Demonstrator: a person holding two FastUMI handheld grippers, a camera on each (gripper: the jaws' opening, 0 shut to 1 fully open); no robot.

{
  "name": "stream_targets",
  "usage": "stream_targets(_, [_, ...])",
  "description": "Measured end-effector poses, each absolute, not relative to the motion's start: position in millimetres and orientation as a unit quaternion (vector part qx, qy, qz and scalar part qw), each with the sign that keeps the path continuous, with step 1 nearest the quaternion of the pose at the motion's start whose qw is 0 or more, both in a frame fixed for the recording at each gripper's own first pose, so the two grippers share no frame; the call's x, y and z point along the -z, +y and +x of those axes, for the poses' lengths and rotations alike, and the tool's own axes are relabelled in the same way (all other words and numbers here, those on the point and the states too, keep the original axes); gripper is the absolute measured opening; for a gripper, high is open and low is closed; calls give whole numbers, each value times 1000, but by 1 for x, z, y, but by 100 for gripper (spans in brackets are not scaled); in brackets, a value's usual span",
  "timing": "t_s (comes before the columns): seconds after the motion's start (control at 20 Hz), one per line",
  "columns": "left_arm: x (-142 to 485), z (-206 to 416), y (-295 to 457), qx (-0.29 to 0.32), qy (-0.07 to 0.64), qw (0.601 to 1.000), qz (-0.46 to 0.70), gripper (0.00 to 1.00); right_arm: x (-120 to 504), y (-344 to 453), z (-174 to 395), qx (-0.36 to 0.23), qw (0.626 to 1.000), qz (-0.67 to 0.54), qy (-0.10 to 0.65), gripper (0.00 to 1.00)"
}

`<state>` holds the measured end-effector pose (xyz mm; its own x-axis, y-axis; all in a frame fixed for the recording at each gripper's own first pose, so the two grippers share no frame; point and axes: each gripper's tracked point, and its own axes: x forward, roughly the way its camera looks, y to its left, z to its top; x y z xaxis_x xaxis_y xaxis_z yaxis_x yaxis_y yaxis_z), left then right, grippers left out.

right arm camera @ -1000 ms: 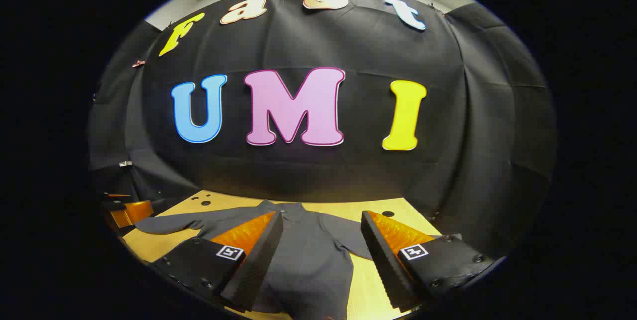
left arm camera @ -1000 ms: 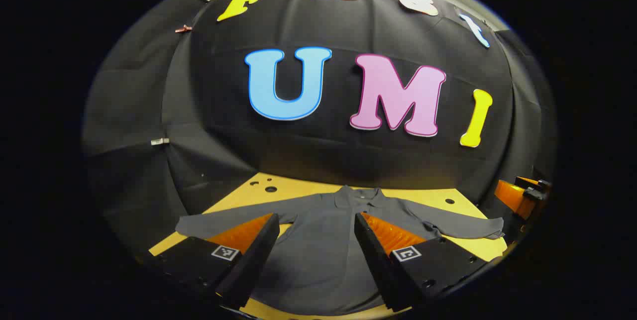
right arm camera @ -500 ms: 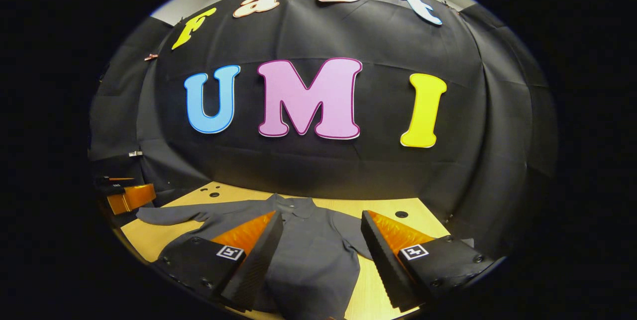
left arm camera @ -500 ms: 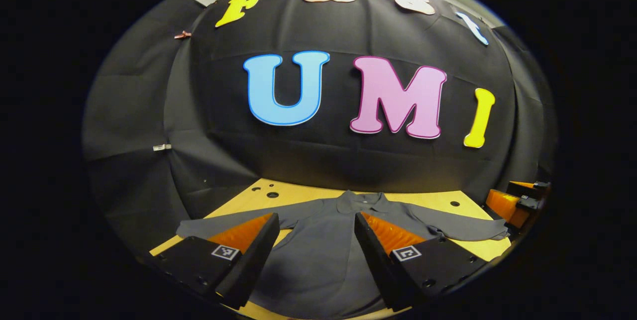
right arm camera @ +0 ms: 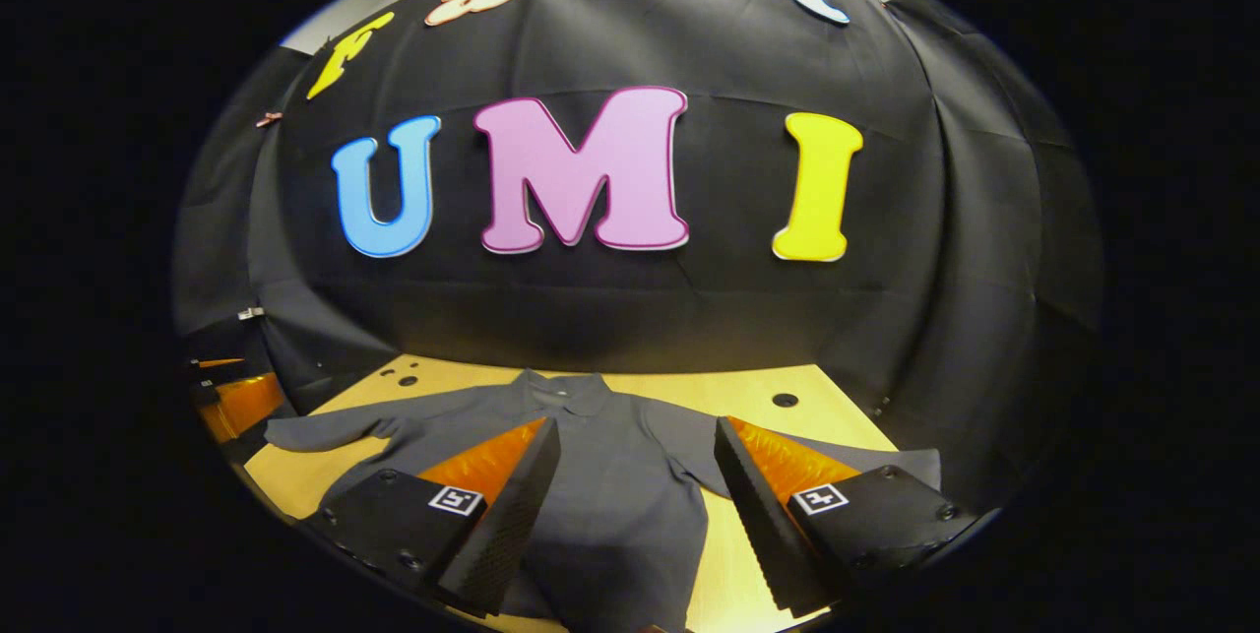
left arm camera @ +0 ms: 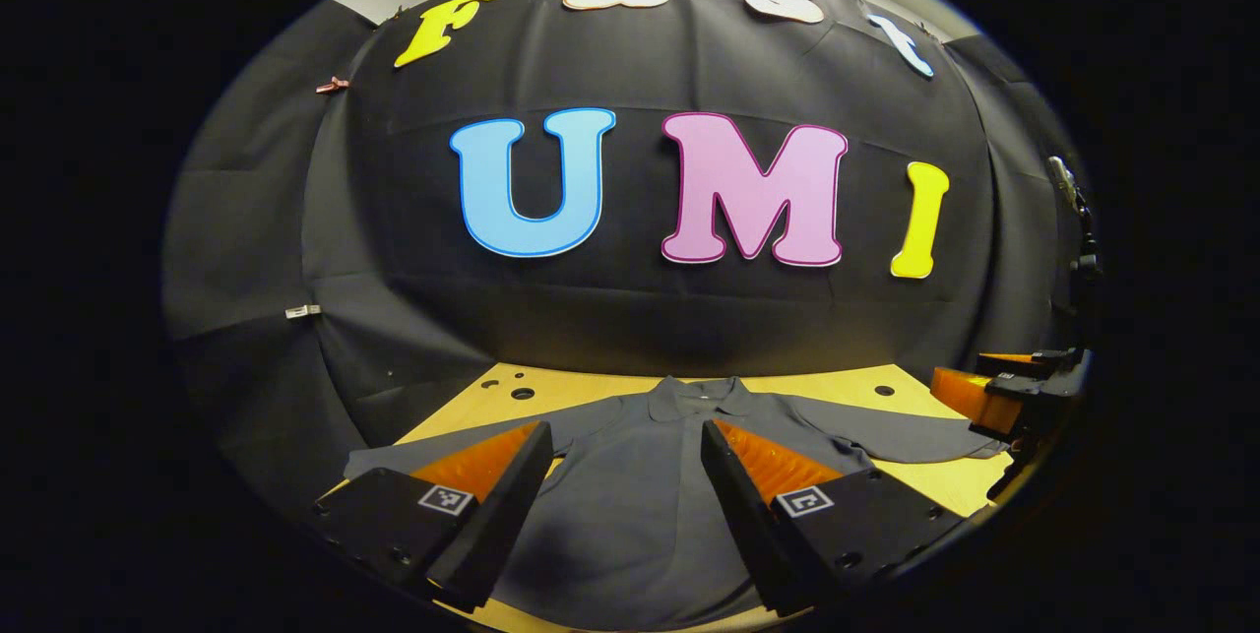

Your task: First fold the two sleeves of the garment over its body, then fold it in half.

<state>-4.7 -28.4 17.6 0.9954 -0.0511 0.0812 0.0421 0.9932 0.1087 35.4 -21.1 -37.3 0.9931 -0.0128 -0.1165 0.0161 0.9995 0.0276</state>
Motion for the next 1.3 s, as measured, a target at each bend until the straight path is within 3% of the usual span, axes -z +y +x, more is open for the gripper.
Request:
stream_targets(0.1, [-20,-6,-30,26,-43,997,59,92,42,-34,39,26,997,23,70,98])
stream_targets(0.15, [-23,-7,-31,27,-46,997,63,96,43,-44,42,38,996,28,73,98])
stream_targets(0.8, [-7,-8,-40,33,-14,998,51,96,125,-246,61,238,947,79,199,98])
stream_targets(1.3, [0,6,-51,35,4,998,55,96,207,-338,76,281,906,135,287,98])
